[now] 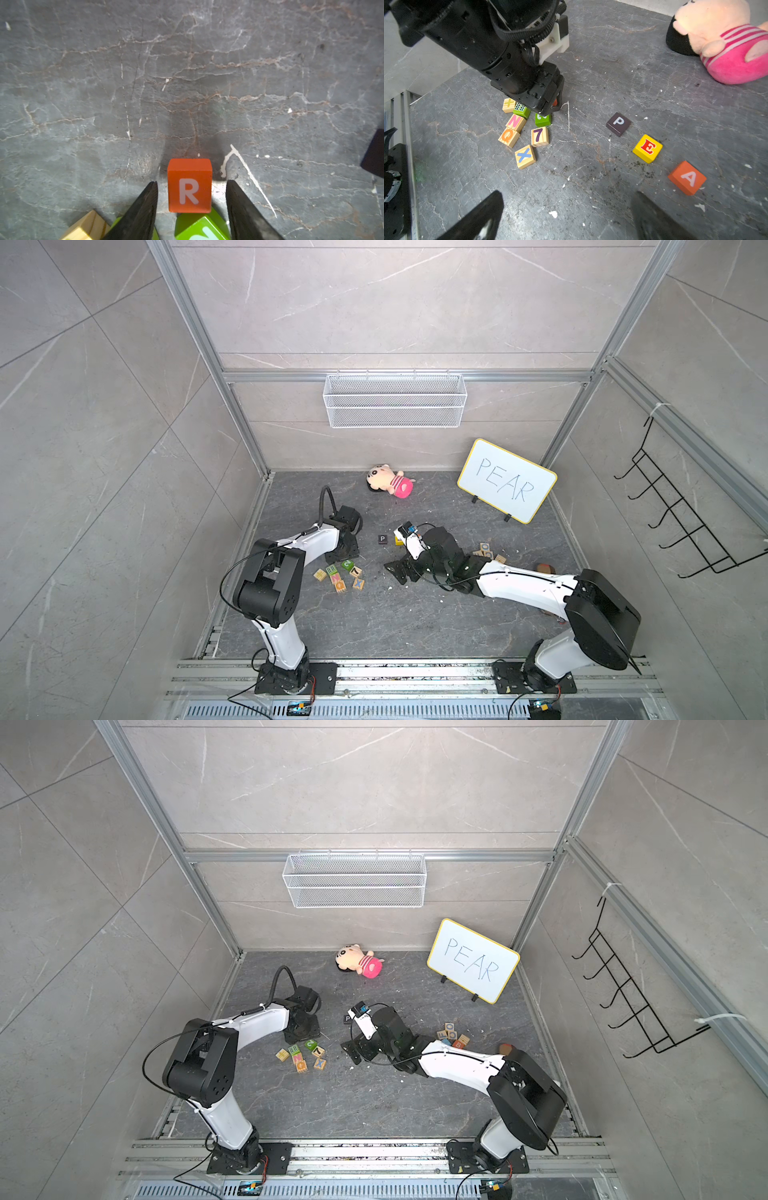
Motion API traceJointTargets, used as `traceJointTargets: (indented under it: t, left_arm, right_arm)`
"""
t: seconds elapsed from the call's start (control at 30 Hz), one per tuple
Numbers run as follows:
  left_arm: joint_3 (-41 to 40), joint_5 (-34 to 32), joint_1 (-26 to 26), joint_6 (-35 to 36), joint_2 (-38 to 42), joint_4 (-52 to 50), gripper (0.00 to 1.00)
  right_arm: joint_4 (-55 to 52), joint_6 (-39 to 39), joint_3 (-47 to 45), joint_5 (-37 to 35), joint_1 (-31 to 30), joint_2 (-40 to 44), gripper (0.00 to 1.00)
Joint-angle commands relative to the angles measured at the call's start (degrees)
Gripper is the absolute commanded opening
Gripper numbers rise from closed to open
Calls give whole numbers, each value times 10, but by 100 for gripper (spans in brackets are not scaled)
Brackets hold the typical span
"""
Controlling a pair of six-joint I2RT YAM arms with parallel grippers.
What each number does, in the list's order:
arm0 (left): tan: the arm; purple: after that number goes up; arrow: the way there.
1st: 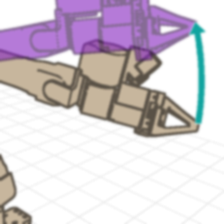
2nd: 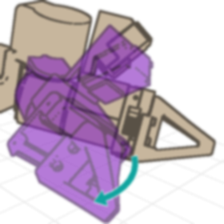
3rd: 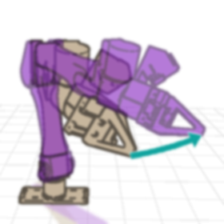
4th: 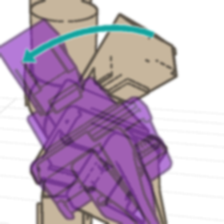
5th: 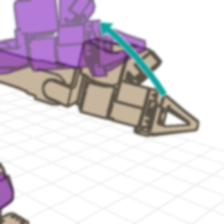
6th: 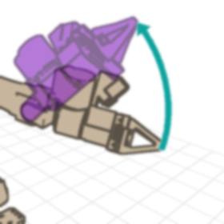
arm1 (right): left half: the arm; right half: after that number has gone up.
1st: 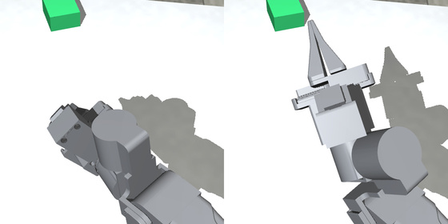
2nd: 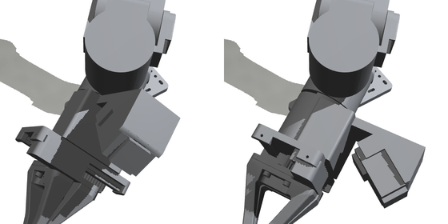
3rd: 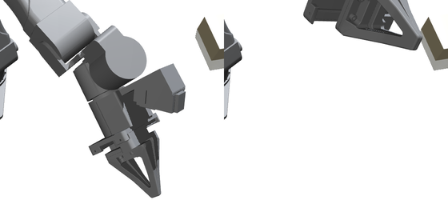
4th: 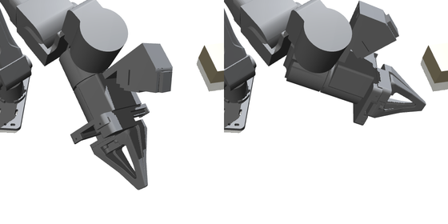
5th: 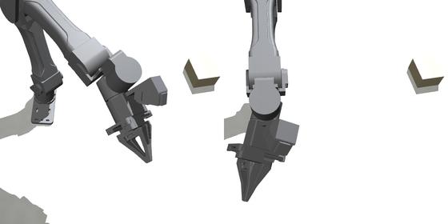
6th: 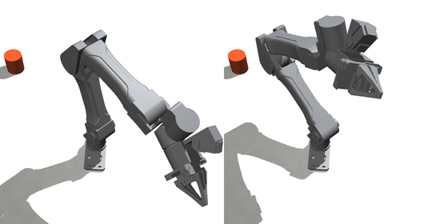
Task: Spell the uppercase word “pear” with letter blocks
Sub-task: Pick up the letter block from the center of the board.
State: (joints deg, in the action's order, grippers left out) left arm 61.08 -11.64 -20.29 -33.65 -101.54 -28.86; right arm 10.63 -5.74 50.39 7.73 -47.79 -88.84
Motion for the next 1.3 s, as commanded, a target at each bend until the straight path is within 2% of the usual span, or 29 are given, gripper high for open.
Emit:
traceJointTargets:
  t: [0.0, 0.13, 0.23, 0.7, 0.77, 0.97, 1.03, 1.27]
  left_arm:
    - [-12, 13, 9, 5, 13, 16, 56]
    - [-13, 14, 11, 6, 8, 21, 52]
    - [-9, 16, 11, 9, 5, 22, 44]
    - [-16, 15, 11, 14, 14, 25, 41]
    - [-18, 15, 11, 15, 16, 27, 35]
    - [-8, 14, 11, 17, 19, 21, 28]
    - [-9, 11, 10, 18, 25, 21, 20]
    - [-10, 3, 9, 25, 46, 11, 20]
  right_arm:
    - [18, 4, -5, 3, -3, 6, 98]
    - [18, 6, -4, -2, -3, 2, 98]
    - [17, 5, -3, -2, -4, -1, 98]
    - [17, 1, -4, -9, -4, -1, 98]
    - [16, 0, -4, -10, -4, 0, 98]
    - [13, 3, -8, -18, -3, 17, 98]
    - [16, 0, -10, -19, -3, 20, 98]
    - [18, -7, -7, -28, -3, 19, 98]
